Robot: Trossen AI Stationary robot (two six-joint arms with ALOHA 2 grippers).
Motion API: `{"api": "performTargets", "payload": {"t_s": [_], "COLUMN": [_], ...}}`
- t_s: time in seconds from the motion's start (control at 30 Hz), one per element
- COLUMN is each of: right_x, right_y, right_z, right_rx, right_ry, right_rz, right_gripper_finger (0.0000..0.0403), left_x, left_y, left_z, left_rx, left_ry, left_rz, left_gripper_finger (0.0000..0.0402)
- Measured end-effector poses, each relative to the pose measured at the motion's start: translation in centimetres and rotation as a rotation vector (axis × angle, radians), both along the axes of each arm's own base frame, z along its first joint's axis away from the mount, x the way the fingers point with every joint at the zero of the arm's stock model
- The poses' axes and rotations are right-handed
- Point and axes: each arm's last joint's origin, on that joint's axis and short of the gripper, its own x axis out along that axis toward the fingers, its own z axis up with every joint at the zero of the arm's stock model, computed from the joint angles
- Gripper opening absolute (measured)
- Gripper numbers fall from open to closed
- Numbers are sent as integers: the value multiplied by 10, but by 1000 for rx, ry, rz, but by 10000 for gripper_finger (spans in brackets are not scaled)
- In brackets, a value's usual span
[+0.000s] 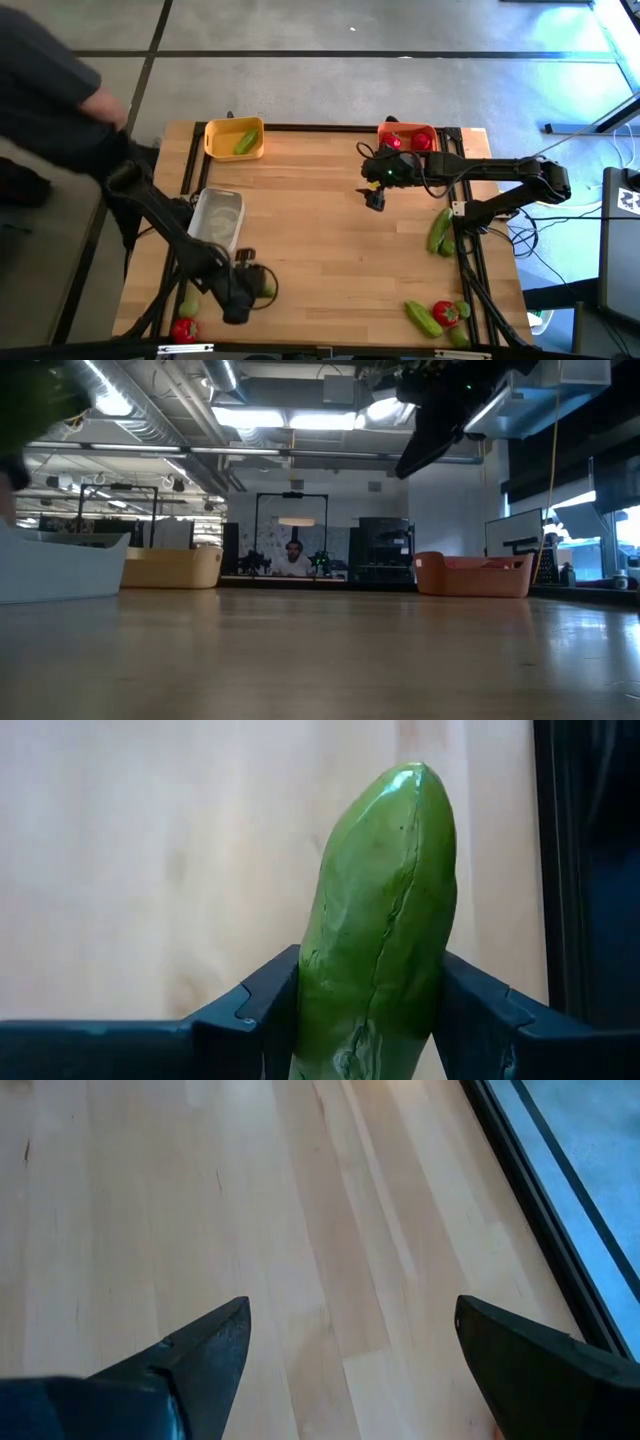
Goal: Sort produce into baskets
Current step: Put the bottom left green cucumber into the yellow bin
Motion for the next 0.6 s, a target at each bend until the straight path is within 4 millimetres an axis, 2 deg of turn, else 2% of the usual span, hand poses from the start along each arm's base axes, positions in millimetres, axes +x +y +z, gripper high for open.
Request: {"api": "performTargets", "payload": {"t_s": [0.37,0.6], "right_x": [-1,-1], "right_y": [0,0], "right_z": [-1,-1], "right_rx": [-2,-1], "right_ry": [10,19], "right_rz": [-4,-4], "right_gripper_finger": [339,339], "left_x": [-1,-12], "left_y": [61,104], "left_z": [64,90], "left_rx": [13,112], "left_ry": [-327,-456], "left_rz": [290,497], "left_gripper_finger": [173,173]}}
